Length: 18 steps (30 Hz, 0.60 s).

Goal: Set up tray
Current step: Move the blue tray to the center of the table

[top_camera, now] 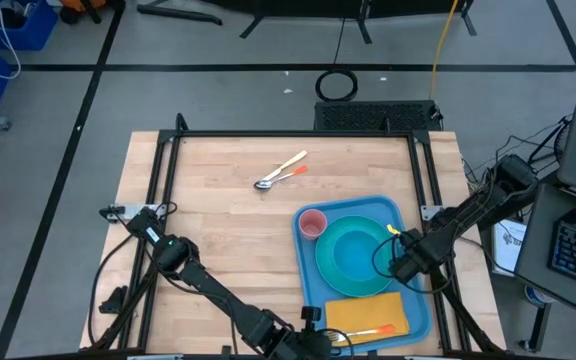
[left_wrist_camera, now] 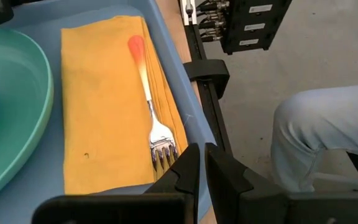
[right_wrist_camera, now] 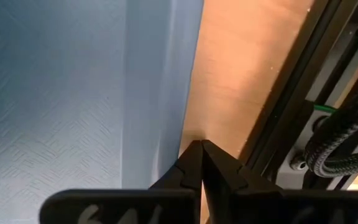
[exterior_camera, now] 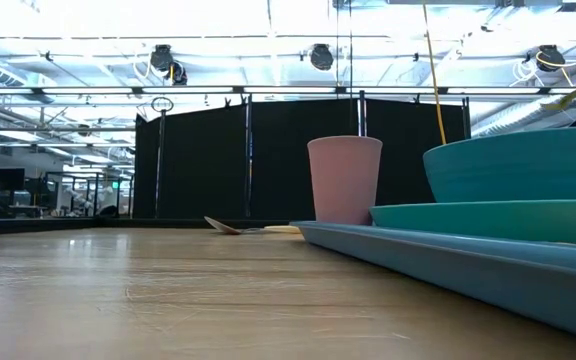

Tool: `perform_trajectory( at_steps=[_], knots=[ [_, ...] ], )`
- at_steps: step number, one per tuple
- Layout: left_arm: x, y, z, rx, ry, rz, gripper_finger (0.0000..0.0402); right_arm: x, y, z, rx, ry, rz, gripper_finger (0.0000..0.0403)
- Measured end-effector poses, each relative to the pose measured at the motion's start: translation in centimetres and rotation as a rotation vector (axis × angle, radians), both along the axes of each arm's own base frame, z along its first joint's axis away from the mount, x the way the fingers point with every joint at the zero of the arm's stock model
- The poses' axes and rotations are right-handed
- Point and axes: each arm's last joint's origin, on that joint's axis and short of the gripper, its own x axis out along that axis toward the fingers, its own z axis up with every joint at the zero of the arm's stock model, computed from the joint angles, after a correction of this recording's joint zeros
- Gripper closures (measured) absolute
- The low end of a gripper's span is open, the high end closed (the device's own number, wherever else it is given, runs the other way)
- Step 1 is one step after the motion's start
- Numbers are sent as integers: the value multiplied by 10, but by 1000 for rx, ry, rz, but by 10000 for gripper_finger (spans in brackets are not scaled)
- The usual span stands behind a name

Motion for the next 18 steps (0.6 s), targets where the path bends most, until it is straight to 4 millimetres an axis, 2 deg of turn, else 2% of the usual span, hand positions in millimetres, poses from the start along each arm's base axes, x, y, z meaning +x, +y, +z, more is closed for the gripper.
perform_trajectory(
  at_steps=[18],
  knots=[
    [0,0,0,-2,0,2,371,4,1,3,17,-110,7,403]
  ],
)
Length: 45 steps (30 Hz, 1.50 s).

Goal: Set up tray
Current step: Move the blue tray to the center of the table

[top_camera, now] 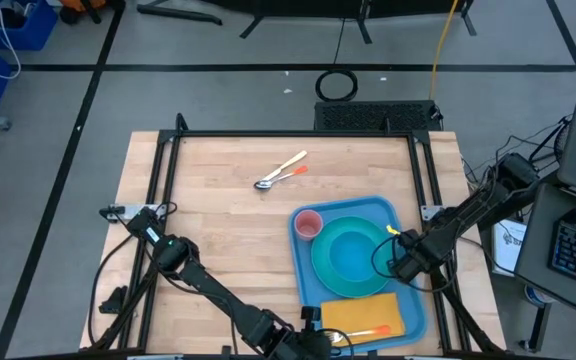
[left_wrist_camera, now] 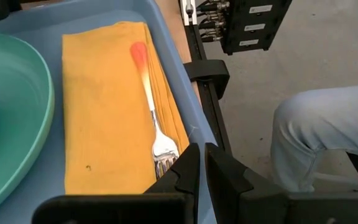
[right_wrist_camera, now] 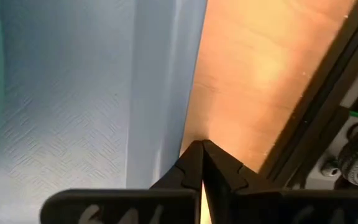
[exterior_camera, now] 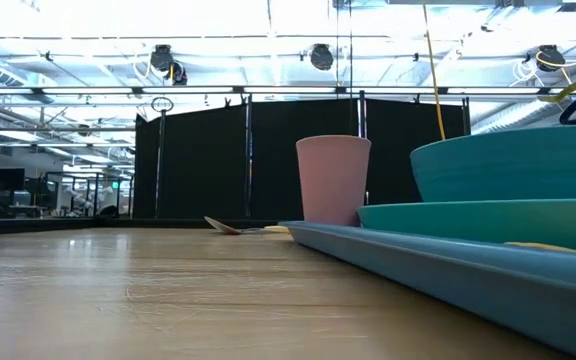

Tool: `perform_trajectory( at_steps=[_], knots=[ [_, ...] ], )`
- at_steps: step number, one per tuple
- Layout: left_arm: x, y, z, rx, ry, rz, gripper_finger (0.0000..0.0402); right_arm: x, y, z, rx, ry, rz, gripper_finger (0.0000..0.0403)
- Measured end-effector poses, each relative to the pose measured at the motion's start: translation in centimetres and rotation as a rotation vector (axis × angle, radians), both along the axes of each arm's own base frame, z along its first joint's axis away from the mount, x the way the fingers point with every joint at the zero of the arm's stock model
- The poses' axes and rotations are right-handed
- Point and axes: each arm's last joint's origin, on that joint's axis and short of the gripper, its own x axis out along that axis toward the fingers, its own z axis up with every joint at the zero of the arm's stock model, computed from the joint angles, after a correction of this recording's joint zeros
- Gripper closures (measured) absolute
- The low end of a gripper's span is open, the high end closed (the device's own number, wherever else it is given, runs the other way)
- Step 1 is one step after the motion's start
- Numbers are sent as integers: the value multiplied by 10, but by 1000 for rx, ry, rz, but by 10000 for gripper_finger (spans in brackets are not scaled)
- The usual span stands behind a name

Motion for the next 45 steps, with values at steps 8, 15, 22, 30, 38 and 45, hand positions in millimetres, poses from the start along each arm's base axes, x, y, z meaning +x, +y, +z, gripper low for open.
perform_trajectory(
  at_steps=[8,15,22,30,38,45],
  knots=[
    [0,0,0,-11,2,10,371,2,1,0,12,-19,-4,403],
    [0,0,0,-13,2,11,371,4,3,0,30,-43,-9,403],
    [0,0,0,-20,8,1,371,9,7,2,65,-86,-10,403],
    [0,-1,0,-29,5,0,371,12,10,3,93,-115,-22,403],
    [0,-2,1,-34,1,-3,371,18,7,3,114,-133,-24,403],
    [-1,-3,1,-32,-1,-8,371,22,5,3,129,-153,-22,403]
  ],
)
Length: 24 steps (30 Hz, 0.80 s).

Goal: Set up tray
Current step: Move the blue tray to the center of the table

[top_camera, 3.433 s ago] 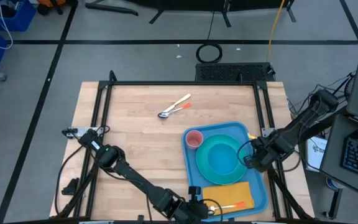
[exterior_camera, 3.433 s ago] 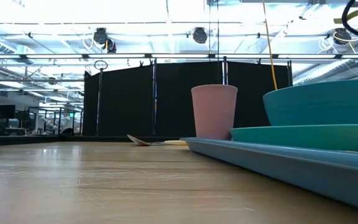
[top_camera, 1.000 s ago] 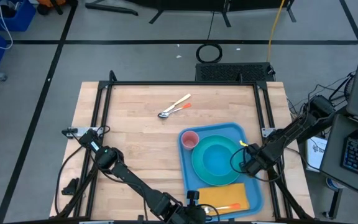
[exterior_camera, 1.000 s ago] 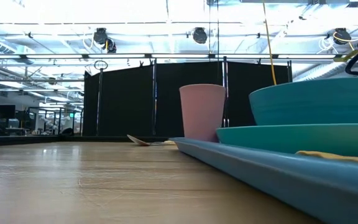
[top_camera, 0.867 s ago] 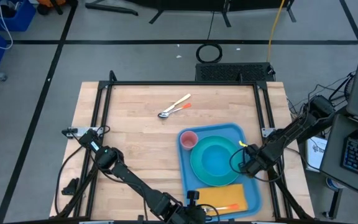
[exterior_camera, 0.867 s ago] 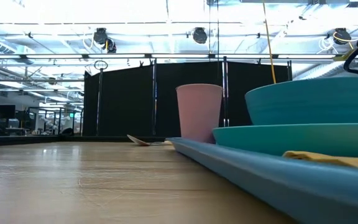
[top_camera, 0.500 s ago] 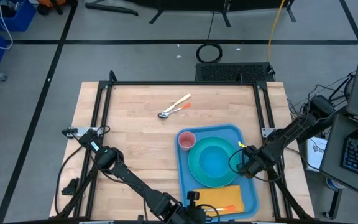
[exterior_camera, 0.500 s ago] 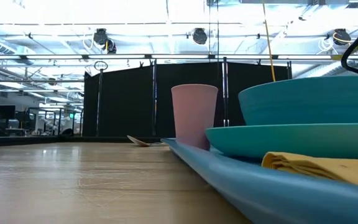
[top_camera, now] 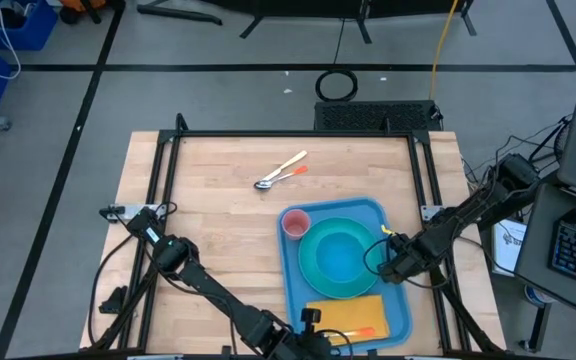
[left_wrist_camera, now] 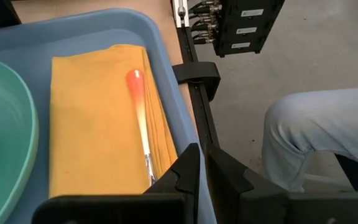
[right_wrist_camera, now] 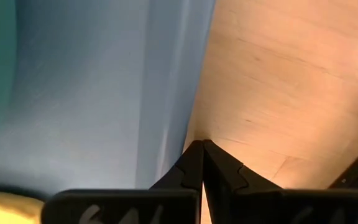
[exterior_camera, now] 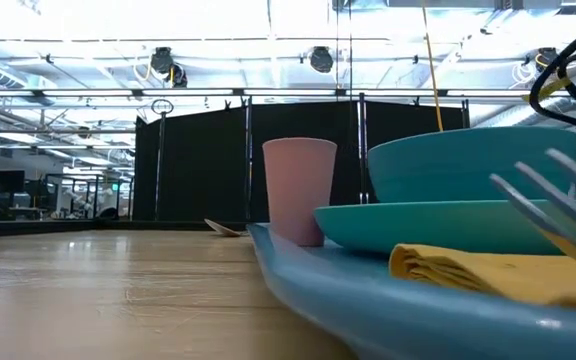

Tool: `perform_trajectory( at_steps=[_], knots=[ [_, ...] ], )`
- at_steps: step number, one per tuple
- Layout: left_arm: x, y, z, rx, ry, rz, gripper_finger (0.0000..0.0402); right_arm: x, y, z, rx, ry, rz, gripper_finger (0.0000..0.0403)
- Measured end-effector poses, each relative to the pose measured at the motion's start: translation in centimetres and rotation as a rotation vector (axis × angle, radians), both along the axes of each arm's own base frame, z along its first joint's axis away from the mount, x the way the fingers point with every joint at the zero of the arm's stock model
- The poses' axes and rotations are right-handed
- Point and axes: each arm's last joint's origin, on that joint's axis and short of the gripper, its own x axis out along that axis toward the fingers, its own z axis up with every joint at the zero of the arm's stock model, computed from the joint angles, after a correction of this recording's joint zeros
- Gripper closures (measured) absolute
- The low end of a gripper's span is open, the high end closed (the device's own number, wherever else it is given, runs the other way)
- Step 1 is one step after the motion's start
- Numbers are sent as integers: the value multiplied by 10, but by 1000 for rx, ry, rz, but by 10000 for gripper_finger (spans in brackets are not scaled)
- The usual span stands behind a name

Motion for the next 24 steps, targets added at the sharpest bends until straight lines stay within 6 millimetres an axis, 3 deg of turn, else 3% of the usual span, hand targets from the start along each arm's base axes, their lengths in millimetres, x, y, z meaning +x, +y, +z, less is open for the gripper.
perform_trajectory(
  at_steps=[24],
  knots=[
    [0,-1,0,-15,5,-18,371,28,1,2,80,-230,30,403]
  ],
)
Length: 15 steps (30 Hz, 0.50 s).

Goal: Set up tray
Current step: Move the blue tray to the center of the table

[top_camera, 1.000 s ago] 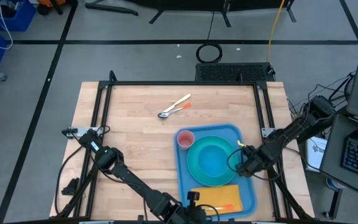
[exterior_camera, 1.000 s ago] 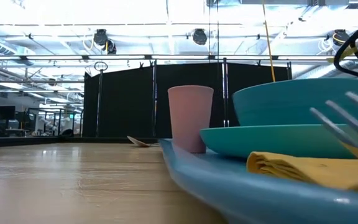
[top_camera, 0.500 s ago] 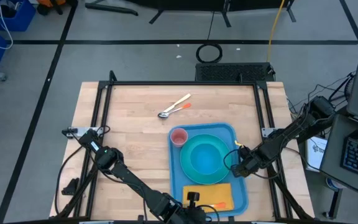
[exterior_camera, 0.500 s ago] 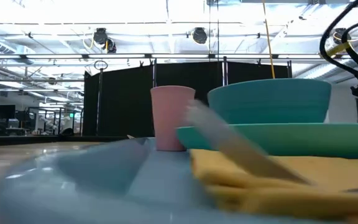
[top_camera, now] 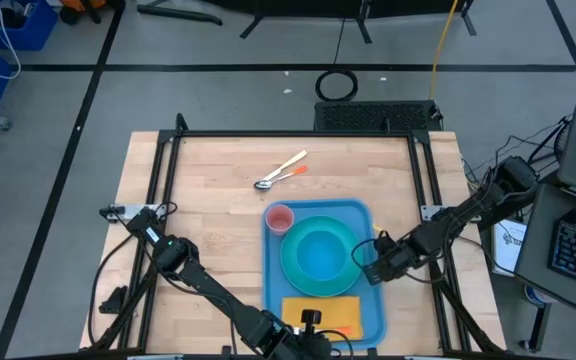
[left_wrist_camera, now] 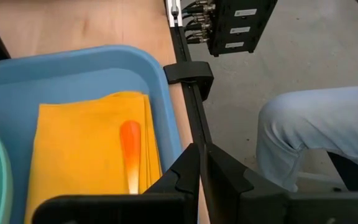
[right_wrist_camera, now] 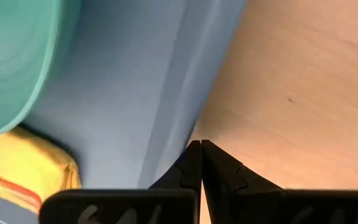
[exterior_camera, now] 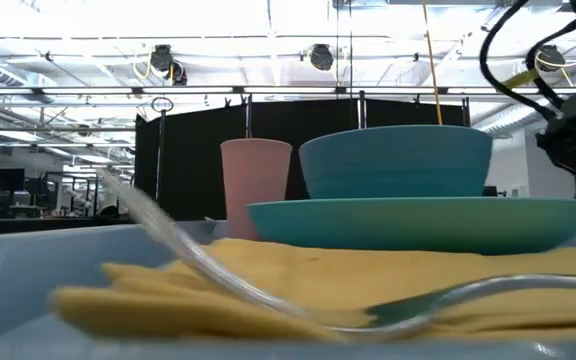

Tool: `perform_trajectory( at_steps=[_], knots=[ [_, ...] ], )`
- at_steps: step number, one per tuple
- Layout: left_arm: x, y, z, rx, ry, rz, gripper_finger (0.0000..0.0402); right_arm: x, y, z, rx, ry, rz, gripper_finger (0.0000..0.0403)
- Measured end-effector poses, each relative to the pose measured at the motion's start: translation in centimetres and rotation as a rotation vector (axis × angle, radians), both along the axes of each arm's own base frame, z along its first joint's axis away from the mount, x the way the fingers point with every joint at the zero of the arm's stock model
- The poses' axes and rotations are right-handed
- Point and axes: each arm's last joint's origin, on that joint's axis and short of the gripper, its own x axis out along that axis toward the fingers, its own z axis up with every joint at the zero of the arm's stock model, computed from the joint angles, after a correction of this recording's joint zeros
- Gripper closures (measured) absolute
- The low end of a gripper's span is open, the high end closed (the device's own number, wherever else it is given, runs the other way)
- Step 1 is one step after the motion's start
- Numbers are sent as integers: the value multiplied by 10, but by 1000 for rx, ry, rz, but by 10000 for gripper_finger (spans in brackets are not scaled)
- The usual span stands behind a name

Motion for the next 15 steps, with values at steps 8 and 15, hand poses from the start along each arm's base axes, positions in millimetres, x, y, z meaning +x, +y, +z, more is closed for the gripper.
perform_trajectory(
  at_steps=[8,15],
  knots=[
    [0,0,0,0,0,0,371,6,-4,-5,-15,7,8,403],
    [0,0,0,0,0,0,371,10,-5,-8,-7,-12,23,403]
  ],
)
